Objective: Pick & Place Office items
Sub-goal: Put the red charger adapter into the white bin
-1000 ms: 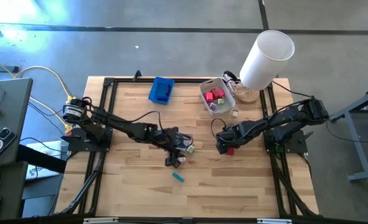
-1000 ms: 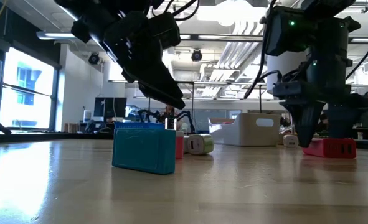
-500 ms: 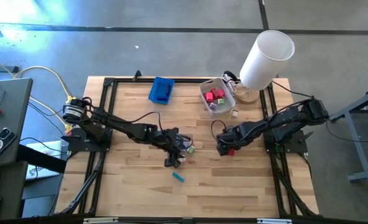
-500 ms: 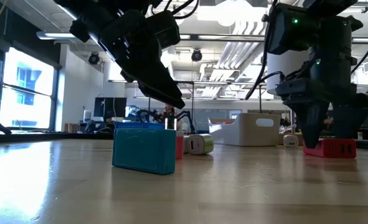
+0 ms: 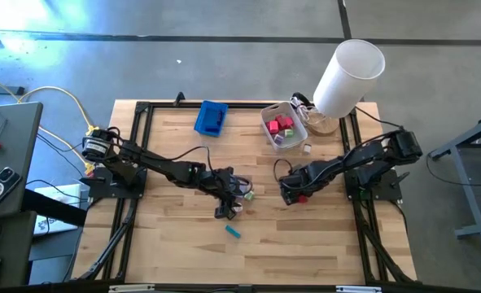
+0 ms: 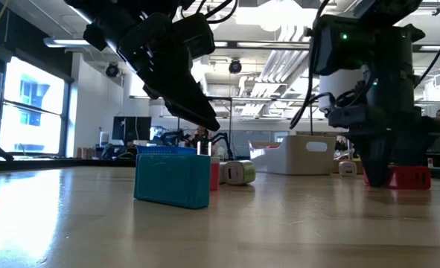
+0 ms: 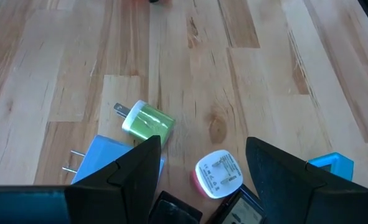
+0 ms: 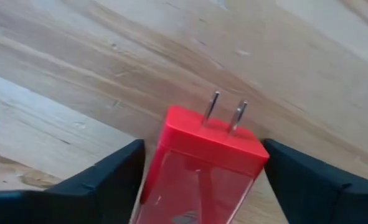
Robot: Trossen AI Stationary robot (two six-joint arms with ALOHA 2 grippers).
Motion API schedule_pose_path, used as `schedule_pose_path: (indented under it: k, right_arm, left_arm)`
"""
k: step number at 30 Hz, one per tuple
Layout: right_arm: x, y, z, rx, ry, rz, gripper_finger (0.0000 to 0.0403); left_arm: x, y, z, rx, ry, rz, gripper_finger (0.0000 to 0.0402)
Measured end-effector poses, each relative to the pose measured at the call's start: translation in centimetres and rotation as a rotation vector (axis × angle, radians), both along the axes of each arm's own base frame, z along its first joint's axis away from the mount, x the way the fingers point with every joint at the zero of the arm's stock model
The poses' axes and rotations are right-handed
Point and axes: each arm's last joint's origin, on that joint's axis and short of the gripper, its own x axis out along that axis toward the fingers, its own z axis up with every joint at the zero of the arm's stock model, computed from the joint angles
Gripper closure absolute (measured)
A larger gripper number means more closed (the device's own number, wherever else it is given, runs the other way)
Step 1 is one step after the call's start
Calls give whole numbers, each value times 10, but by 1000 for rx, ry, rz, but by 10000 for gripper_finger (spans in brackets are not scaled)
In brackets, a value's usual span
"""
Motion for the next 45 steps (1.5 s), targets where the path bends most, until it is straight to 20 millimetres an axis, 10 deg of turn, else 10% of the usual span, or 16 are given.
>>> schedule_pose_path:
  k: [8, 29, 45]
  right_arm:
    - [-1, -1, 4, -20, -30, 36, 200]
    - [-4, 20, 36, -146, -187, 205, 200]
    - [15, 46, 86, -687, -556, 459, 202]
  left_arm:
    - [0, 0, 0, 1, 2, 0, 174]
    - [0, 1, 0, 6, -7, 5, 174]
    - [15, 24, 22, -281, -209, 57, 174]
